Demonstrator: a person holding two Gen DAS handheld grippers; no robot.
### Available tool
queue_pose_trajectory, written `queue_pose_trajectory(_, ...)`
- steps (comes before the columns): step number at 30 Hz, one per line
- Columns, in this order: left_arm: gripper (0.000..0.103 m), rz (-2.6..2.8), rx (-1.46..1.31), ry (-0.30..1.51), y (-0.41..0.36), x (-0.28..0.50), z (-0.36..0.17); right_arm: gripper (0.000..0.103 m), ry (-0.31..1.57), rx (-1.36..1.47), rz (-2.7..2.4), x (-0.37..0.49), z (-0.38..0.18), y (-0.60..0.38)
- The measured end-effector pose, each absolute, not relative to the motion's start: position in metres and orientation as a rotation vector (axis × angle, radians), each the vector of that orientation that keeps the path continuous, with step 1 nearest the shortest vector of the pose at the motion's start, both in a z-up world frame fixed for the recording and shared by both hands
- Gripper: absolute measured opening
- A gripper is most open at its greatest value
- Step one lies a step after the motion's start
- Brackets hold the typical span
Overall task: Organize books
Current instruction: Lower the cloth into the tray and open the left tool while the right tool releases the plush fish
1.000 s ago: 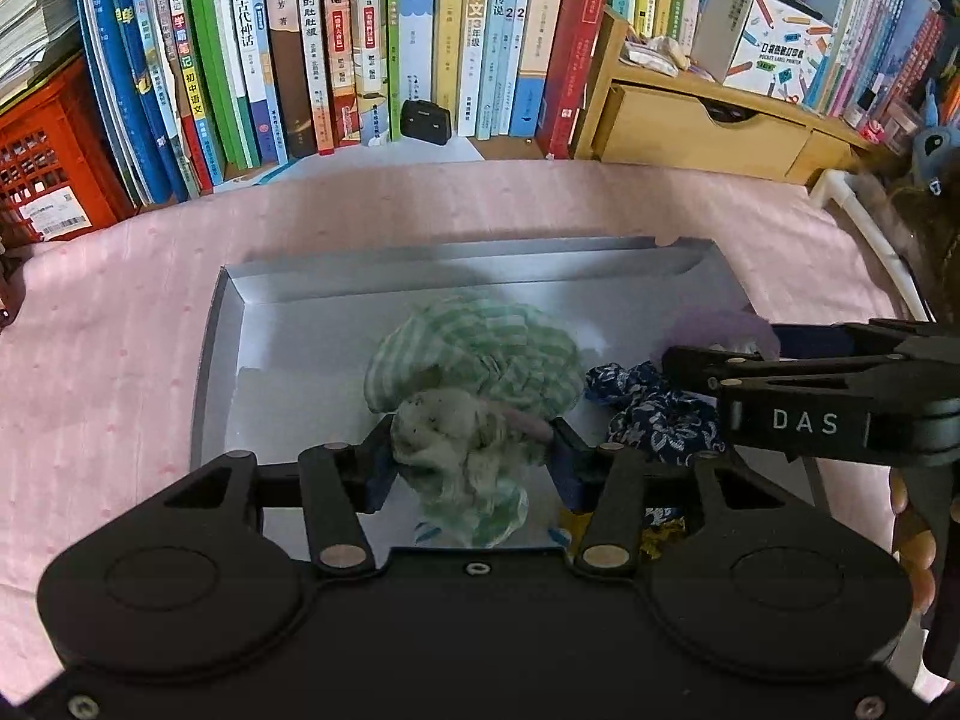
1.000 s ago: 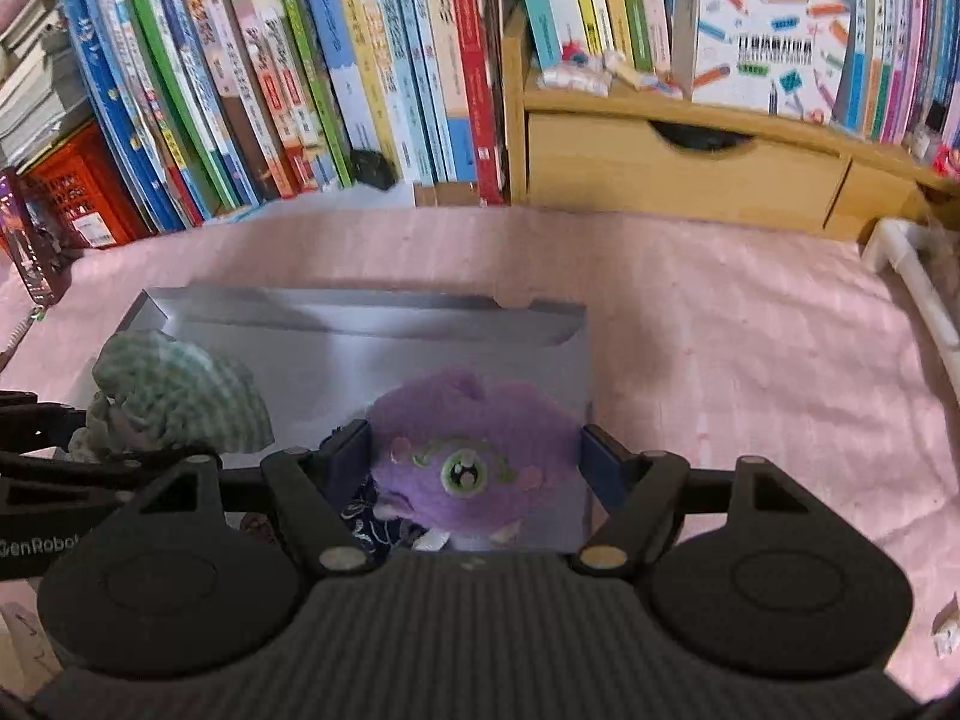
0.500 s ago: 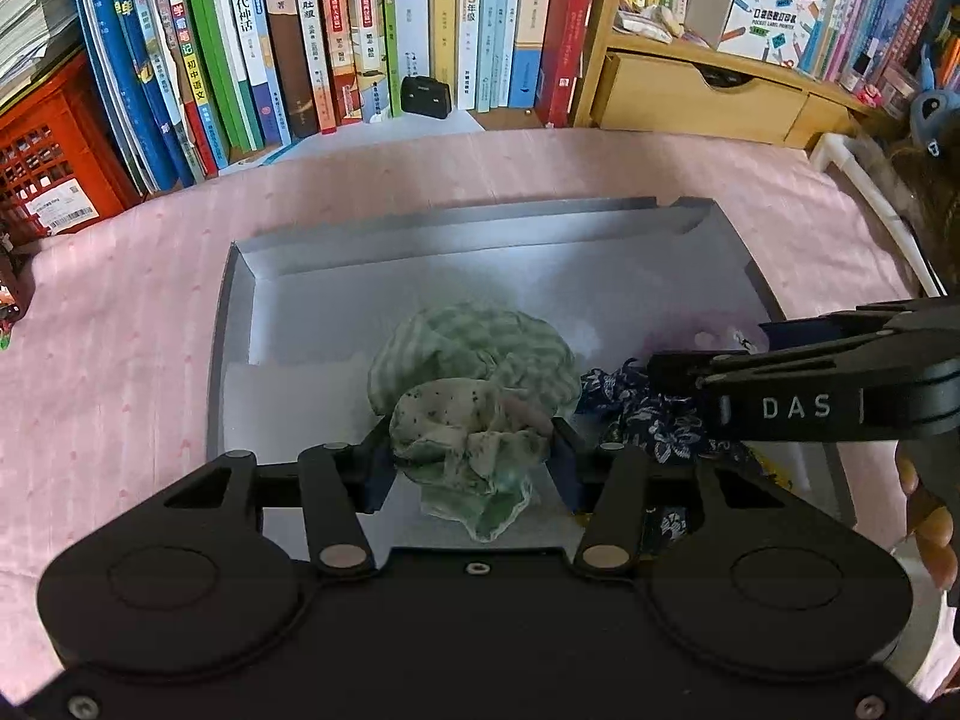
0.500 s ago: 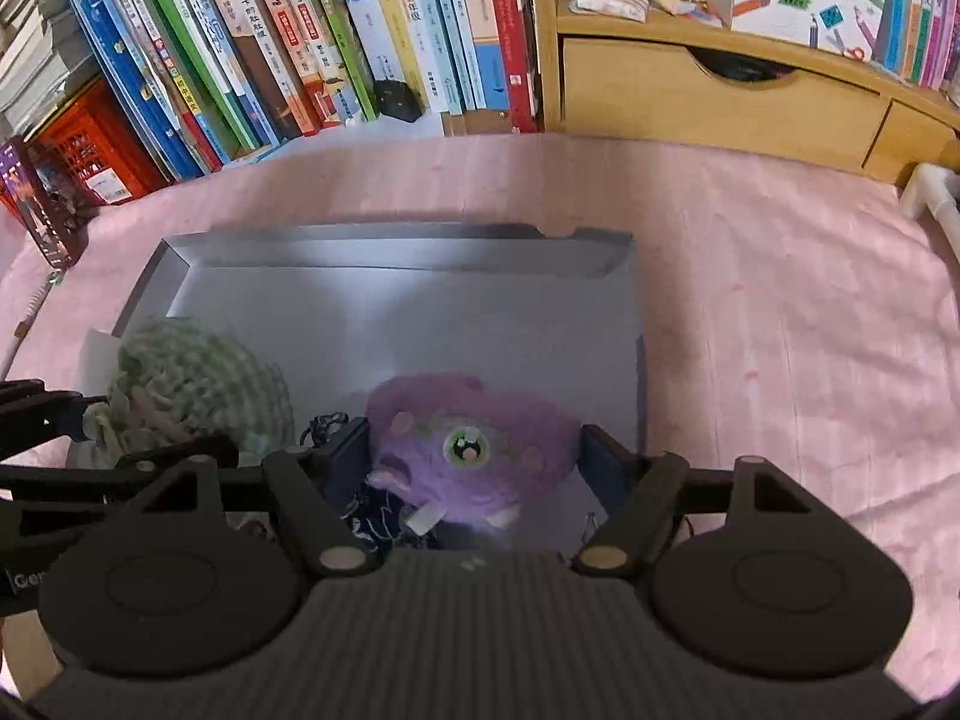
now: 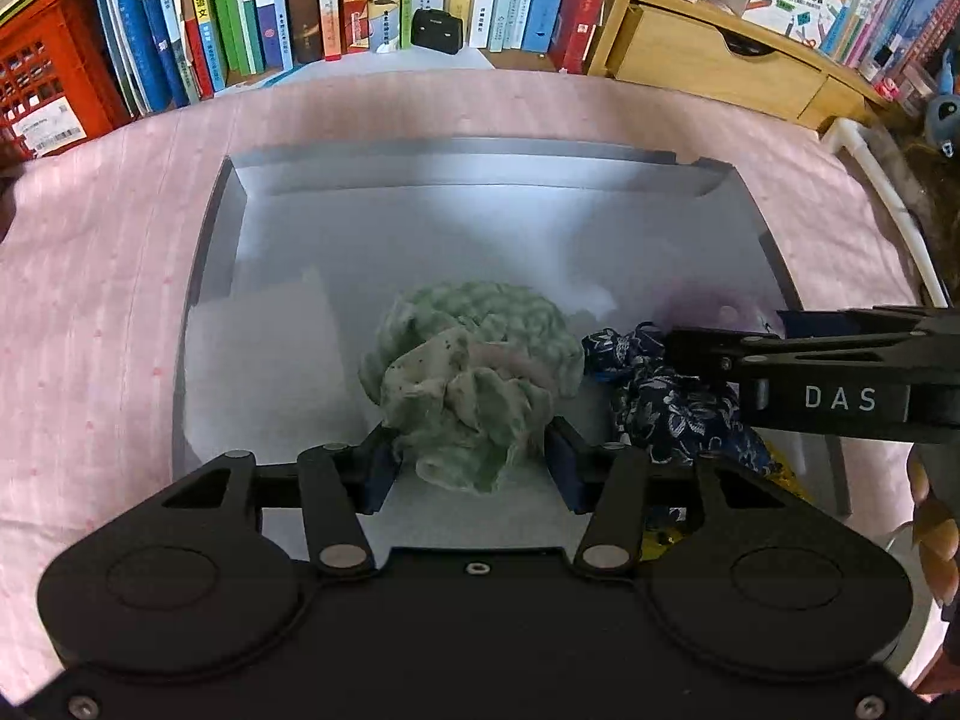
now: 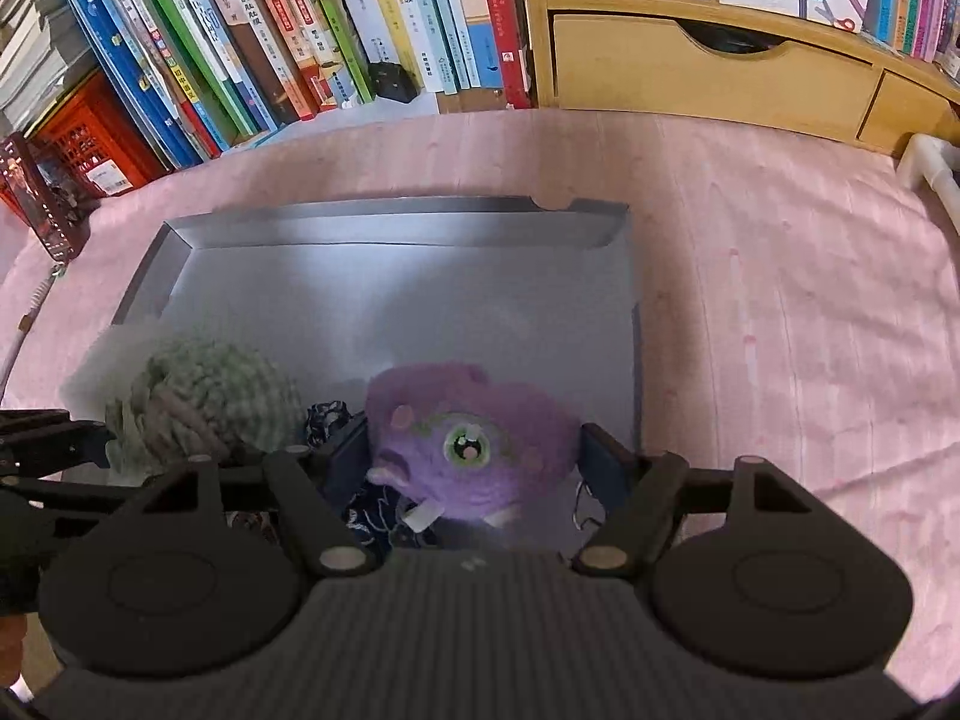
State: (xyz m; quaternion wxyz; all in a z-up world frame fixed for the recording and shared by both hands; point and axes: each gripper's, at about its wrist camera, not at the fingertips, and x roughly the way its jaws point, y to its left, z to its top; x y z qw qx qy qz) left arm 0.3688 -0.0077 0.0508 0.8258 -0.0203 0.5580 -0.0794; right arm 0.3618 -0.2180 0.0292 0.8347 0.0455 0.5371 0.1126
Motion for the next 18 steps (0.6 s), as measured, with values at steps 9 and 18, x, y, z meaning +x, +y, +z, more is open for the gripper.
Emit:
queue_pose_trajectory(9, 0.069, -0.200, -0.064, 1.109, -0.009, 0.361, 0.071, 0.089, 1.092, 0.123, 0.252, 0.354, 0.037, -0.224)
queue_pose_trajectory(18, 0.076, -0.212, -0.047, 0.995, -0.010, 0.327, 0.100, 0.092, 1.000, 0.129, 0.283, 0.330, 0.065, -0.231)
